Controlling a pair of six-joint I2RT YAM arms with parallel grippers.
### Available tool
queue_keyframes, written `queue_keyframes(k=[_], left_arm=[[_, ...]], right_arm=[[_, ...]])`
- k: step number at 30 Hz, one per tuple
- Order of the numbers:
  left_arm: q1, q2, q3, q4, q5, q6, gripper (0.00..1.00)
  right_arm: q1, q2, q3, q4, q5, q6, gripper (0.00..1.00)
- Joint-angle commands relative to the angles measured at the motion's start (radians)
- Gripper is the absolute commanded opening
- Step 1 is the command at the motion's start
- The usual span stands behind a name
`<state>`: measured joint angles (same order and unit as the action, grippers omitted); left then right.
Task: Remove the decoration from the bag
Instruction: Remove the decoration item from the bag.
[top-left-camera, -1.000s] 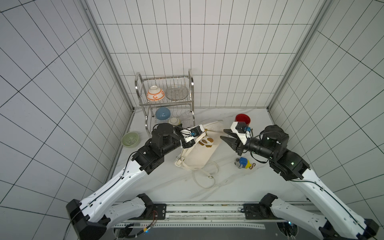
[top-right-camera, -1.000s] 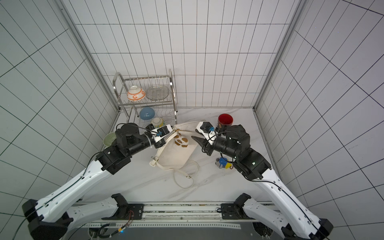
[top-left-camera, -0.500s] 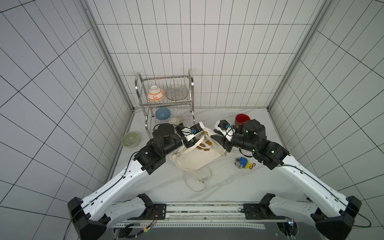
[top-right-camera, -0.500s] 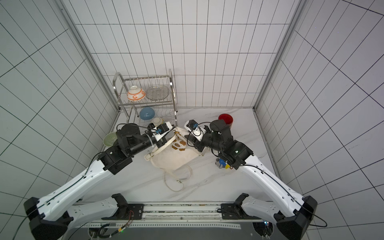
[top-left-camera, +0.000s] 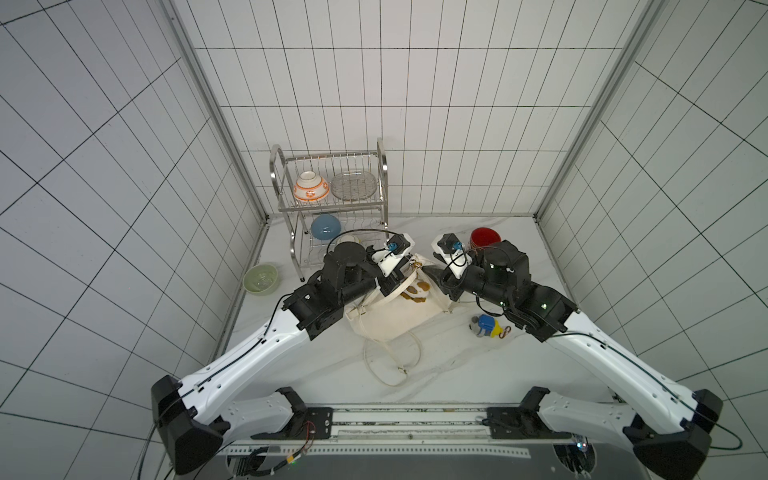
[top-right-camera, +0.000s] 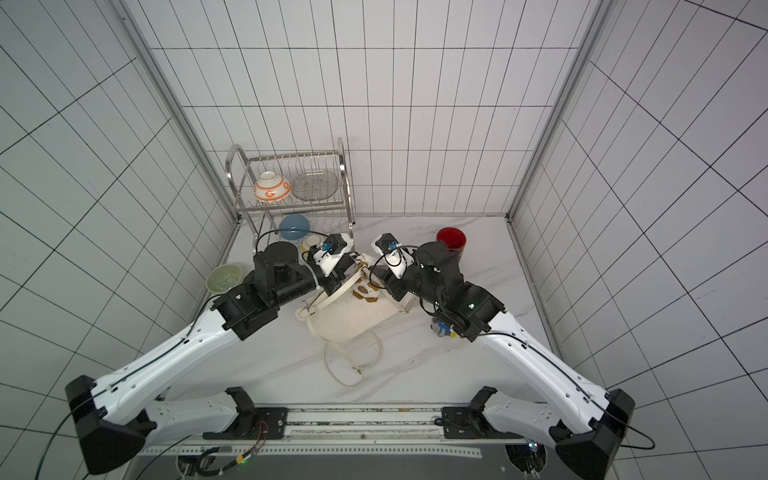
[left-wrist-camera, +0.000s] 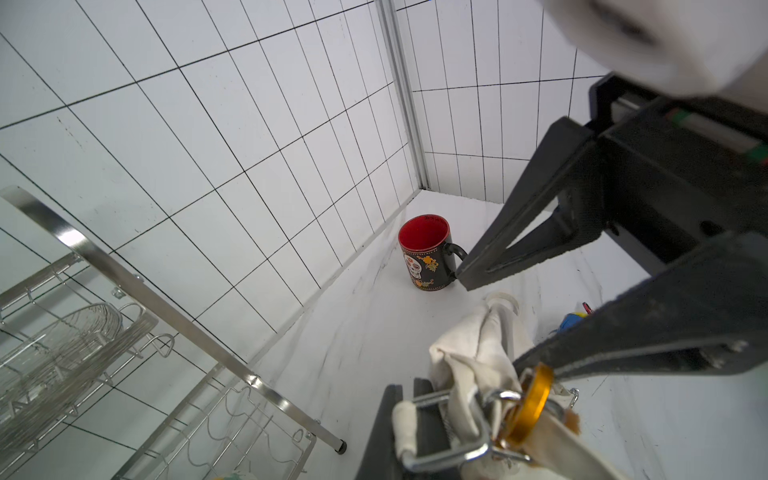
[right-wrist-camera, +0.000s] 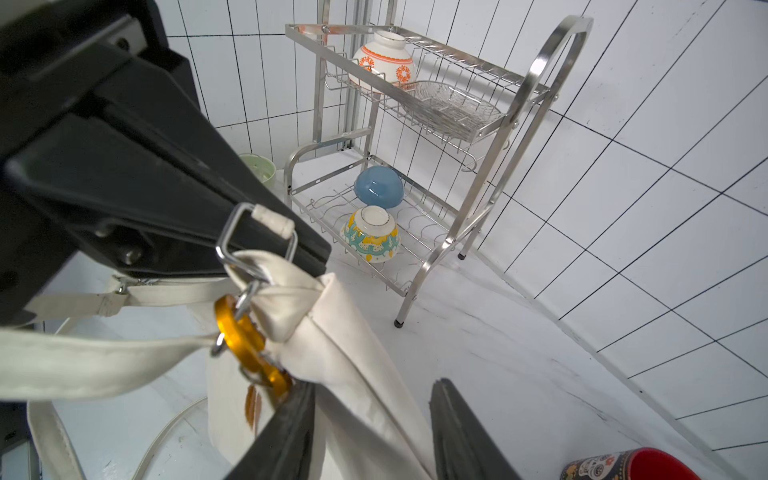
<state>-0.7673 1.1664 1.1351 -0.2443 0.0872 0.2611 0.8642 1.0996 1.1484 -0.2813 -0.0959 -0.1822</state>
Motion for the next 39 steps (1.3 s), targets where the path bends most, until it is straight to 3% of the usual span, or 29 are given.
queue_keyframes(k=[1,4,12,17,24,30,33,39], left_arm=[[-0.010,0.013,0.040,0.059,-0.055,-0.142,0.00],[-0.017,0.033,0.065,0.050,-0.092,-0.208,0.00],[-0.032,0.046,0.047,0.119,-0.056,-0.333,0.00],[-0.057,0.067,0.042,0.114,-0.058,-0.360,0.00],[-0.059,0.123,0.075,0.070,-0.121,-0.386,0.00],[-0.093,0.157,0.118,0.049,-0.068,-0.396,0.00],[-0.094,0.150,0.108,0.049,0.009,-0.415,0.00],[-0.094,0.138,0.092,0.031,0.116,-0.408,0.00]], right_arm=[[0.023,-0.017,-0.022,-0.003,0.067,0.078,0.51],[0.027,-0.023,-0.035,-0.013,0.094,0.118,0.52],[0.034,0.003,-0.074,0.019,0.067,0.160,0.53],[0.035,0.000,-0.069,0.032,0.050,0.182,0.53],[0.044,-0.026,-0.097,0.125,-0.014,0.356,0.54],[0.049,-0.040,-0.106,0.105,0.117,0.388,0.53],[0.033,-0.045,-0.104,0.085,0.159,0.379,0.51],[0.018,-0.079,-0.118,0.084,0.182,0.340,0.32]])
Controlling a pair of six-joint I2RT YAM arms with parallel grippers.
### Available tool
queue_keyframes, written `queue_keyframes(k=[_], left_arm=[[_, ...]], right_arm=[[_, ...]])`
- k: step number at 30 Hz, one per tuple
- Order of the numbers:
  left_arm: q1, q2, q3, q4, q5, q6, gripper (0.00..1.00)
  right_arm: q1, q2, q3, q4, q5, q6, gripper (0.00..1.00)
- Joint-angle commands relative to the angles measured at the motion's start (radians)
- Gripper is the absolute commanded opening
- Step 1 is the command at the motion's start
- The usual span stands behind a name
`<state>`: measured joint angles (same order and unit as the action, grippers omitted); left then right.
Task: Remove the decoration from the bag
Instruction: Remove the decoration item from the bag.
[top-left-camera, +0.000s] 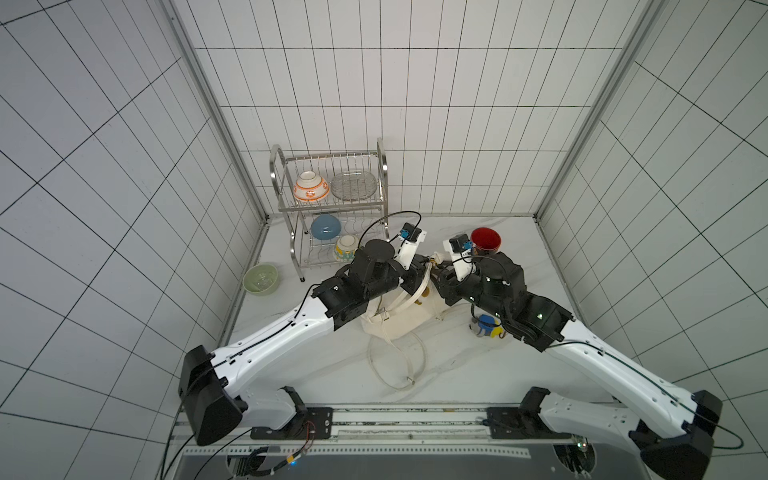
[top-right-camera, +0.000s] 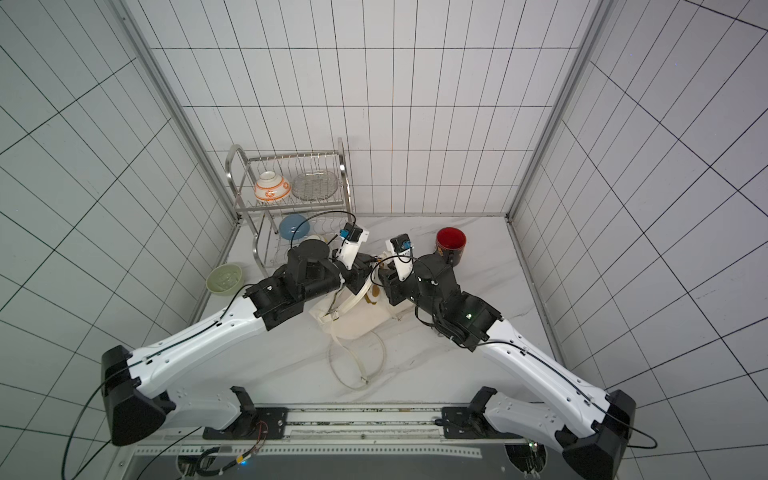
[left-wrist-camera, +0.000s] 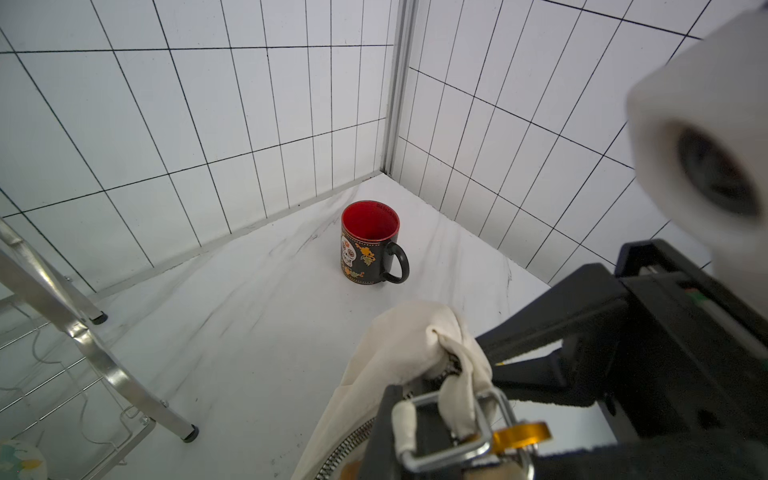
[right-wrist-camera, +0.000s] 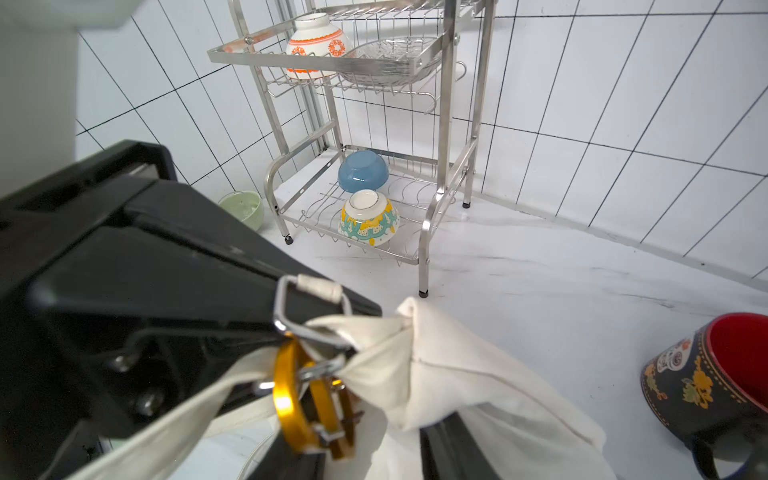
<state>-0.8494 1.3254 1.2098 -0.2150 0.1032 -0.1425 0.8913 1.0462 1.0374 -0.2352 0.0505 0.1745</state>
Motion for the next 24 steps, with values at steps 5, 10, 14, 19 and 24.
queue_keyframes(k=[5,10,14,19,24], left_arm=[[-0.008,0.012,0.073,-0.083,0.158,0.019,0.00],[-0.003,0.040,0.101,-0.099,0.091,-0.012,0.05],[0.000,0.057,0.125,-0.116,0.095,-0.016,0.09],[0.022,0.035,0.134,-0.166,0.084,-0.035,0.25],[0.090,-0.012,0.158,-0.223,0.173,-0.086,0.44]], right_arm=[[-0.008,-0.049,-0.049,0.132,-0.049,-0.030,0.20],[0.006,-0.050,-0.070,0.193,-0.112,-0.039,0.12],[0.014,-0.057,-0.084,0.209,-0.108,-0.050,0.04],[0.015,-0.068,-0.087,0.200,-0.054,-0.052,0.00],[0.022,-0.078,-0.081,0.163,0.025,-0.075,0.00]])
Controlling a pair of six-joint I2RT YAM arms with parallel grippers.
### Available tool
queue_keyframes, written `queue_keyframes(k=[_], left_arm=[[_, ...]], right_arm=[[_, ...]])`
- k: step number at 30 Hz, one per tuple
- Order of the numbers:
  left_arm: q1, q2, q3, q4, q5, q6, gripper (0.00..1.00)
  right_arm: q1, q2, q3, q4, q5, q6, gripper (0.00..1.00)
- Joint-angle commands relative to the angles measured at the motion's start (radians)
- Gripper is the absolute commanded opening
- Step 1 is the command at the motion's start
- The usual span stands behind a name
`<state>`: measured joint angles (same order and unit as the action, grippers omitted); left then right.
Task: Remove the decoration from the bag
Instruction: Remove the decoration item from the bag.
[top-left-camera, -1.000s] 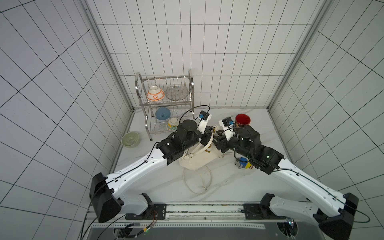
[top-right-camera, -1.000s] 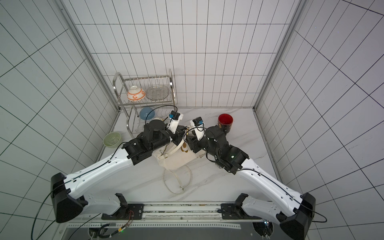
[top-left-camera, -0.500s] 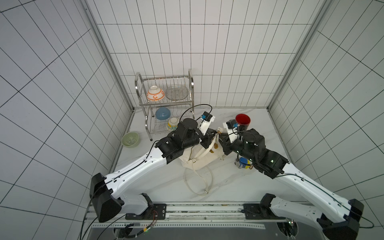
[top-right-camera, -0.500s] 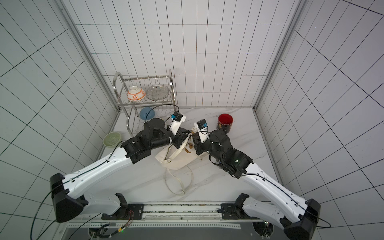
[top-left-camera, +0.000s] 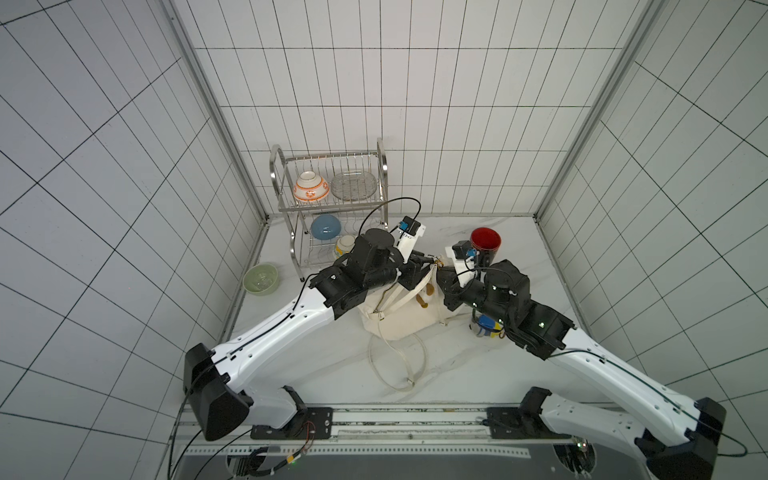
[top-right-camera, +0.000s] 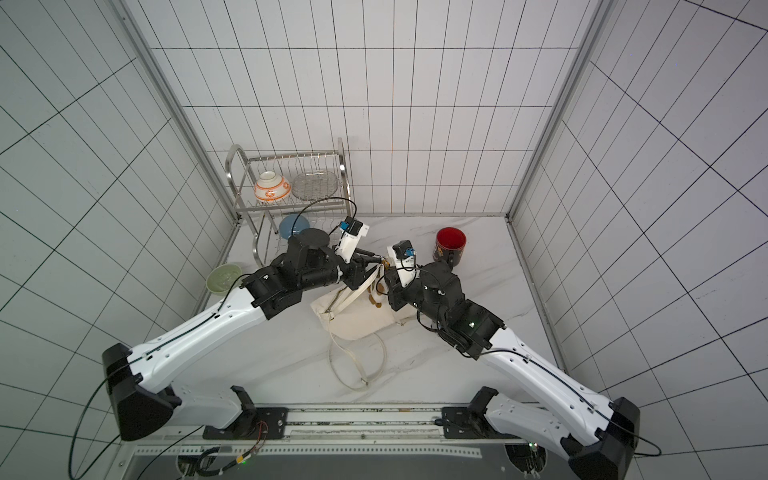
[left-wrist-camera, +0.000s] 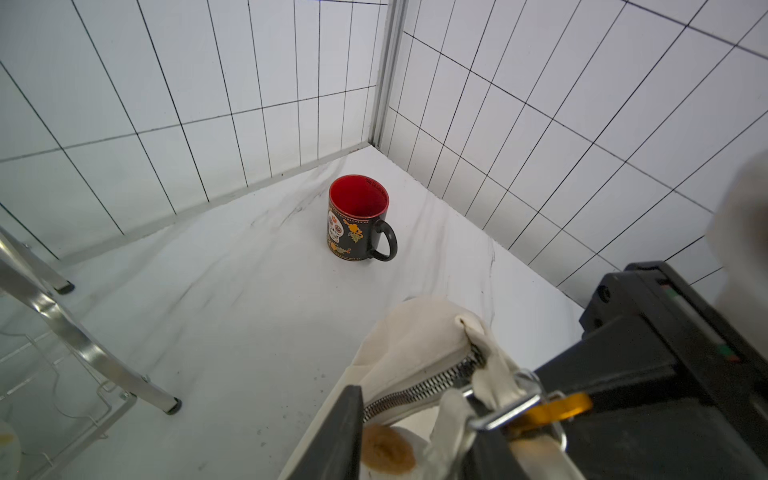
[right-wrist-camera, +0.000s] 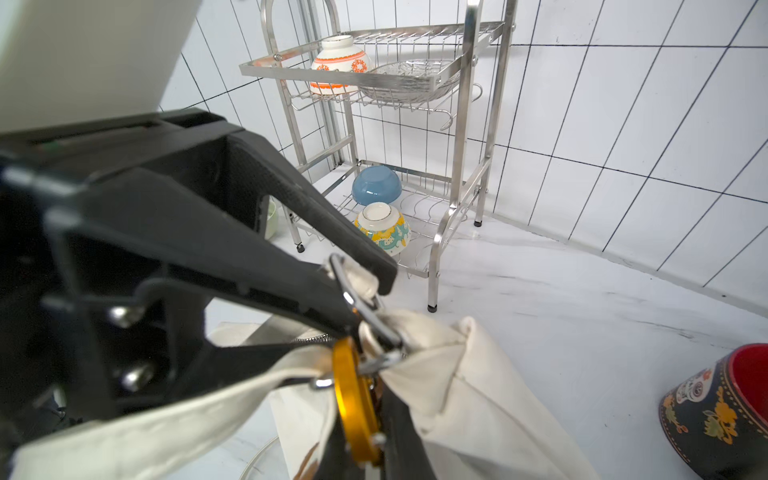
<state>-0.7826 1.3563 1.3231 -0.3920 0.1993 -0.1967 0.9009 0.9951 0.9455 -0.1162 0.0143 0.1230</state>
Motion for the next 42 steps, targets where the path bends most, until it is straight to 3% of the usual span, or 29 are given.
queue_keyframes(k=[1,4,12,19,26,29,38,42], left_arm=[[0.030,-0.050,0.059,-0.071,0.095,-0.037,0.46],[0.041,-0.071,0.098,-0.149,0.165,-0.051,0.55],[0.032,-0.064,0.108,-0.155,0.271,-0.091,0.58],[0.011,-0.006,0.134,-0.248,0.210,0.041,0.57],[0.007,0.035,0.157,-0.205,0.162,0.048,0.53],[0.003,0.053,0.165,-0.199,0.145,0.060,0.47],[0.031,0.055,0.166,-0.227,0.119,0.139,0.07],[0.049,0.059,0.172,-0.231,0.146,0.168,0.00]], right_arm=[[0.016,-0.028,0.014,0.037,0.071,-0.031,0.00],[0.018,-0.010,0.033,0.005,0.093,-0.048,0.00],[0.018,0.001,0.030,0.003,0.074,-0.047,0.00],[0.019,-0.006,0.023,0.042,0.012,-0.027,0.00],[0.021,-0.002,0.022,0.070,-0.051,-0.010,0.00],[0.022,-0.002,0.022,0.069,-0.063,-0.010,0.00],[0.033,-0.003,0.023,0.034,-0.079,-0.041,0.00],[0.033,-0.005,0.019,0.020,-0.092,-0.048,0.00]])
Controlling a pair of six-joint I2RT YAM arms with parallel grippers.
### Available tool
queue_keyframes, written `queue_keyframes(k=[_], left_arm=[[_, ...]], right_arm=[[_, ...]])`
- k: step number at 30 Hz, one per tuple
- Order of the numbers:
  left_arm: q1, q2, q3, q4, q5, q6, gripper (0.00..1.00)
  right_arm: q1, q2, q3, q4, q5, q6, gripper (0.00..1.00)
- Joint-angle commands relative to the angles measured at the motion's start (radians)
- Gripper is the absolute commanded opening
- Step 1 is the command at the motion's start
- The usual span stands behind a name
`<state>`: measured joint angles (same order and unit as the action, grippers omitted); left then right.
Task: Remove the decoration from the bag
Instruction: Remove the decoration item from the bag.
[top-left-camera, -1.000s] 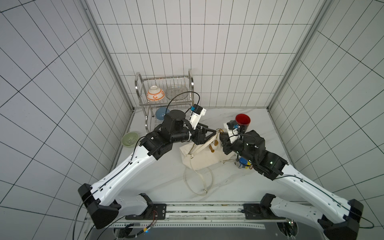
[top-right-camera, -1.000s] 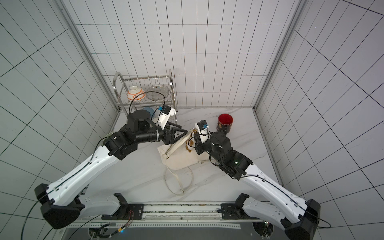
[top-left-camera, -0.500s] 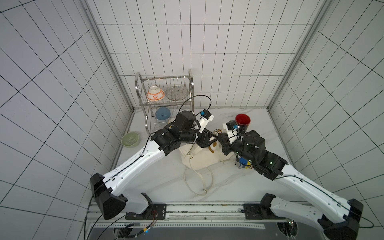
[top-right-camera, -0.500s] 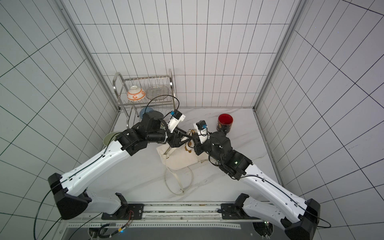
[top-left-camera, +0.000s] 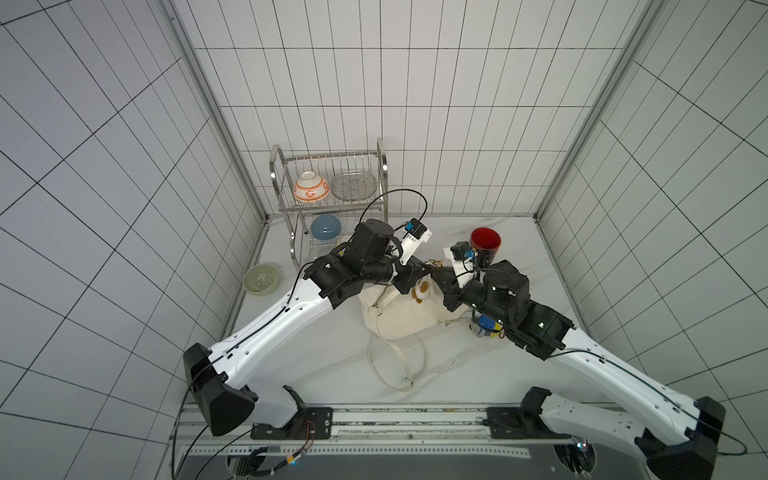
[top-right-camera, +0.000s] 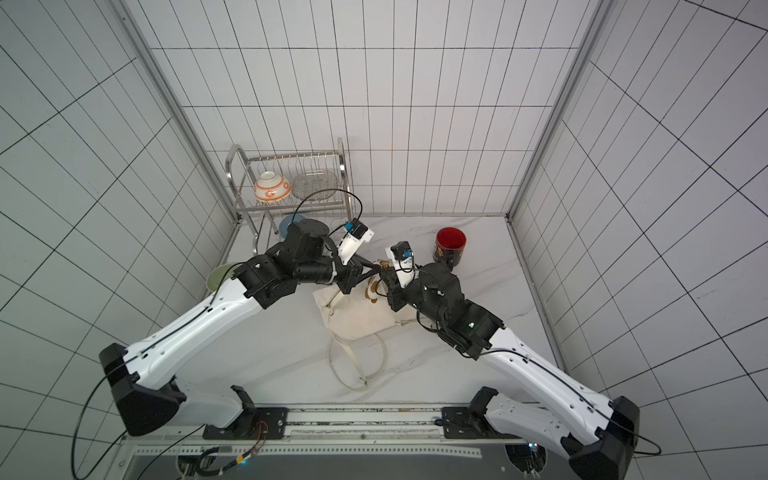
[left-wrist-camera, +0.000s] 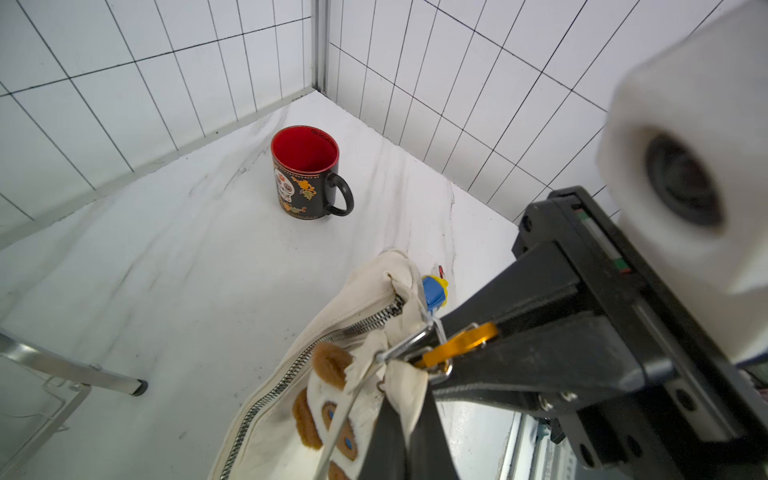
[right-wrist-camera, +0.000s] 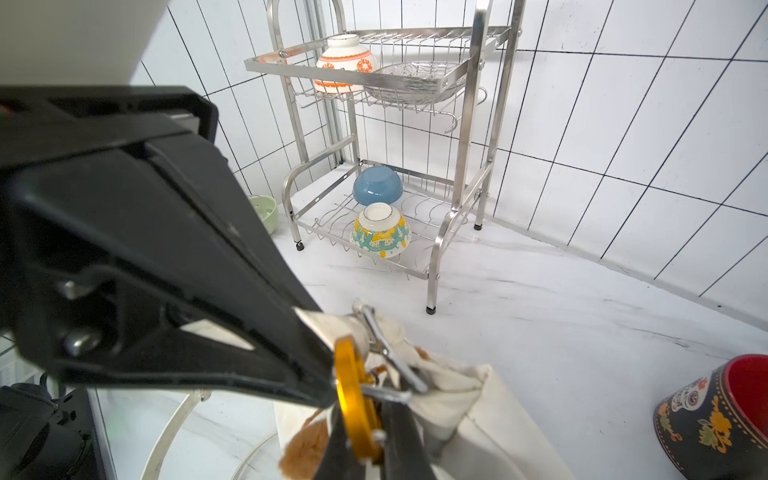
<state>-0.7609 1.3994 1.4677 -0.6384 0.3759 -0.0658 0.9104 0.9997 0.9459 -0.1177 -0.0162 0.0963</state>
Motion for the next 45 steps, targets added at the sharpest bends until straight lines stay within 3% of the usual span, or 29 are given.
queue_keyframes(k=[1,9,14,18,25,33,39,43,45], left_arm=[[0.031,0.016,0.029,0.013,-0.025,0.046,0.00],[0.055,0.022,0.048,0.001,0.053,0.112,0.00],[0.062,0.019,0.060,-0.029,0.111,0.177,0.00],[0.071,0.010,0.054,-0.051,0.152,0.223,0.00],[0.075,0.011,0.061,-0.094,0.192,0.238,0.00],[0.078,0.032,0.074,-0.096,0.170,0.137,0.00],[0.077,0.052,0.093,-0.060,0.180,0.013,0.00],[0.074,0.077,0.115,-0.061,0.196,-0.044,0.00],[0.075,0.079,0.112,-0.049,0.211,-0.065,0.00]], right_arm=[[0.023,-0.009,0.020,0.018,-0.072,-0.026,0.01],[0.003,-0.044,-0.021,0.047,-0.237,-0.036,0.16],[-0.070,-0.070,-0.038,0.078,-0.416,-0.013,0.08],[-0.126,-0.076,-0.038,0.073,-0.484,0.002,0.02],[-0.194,-0.113,-0.066,0.083,-0.526,0.048,0.05],[-0.207,-0.157,-0.021,-0.077,-0.360,-0.049,0.32],[-0.095,-0.186,-0.024,-0.144,-0.058,-0.186,0.36],[0.035,-0.178,-0.066,-0.070,0.173,-0.182,0.37],[0.075,-0.158,-0.076,-0.017,0.212,-0.166,0.36]])
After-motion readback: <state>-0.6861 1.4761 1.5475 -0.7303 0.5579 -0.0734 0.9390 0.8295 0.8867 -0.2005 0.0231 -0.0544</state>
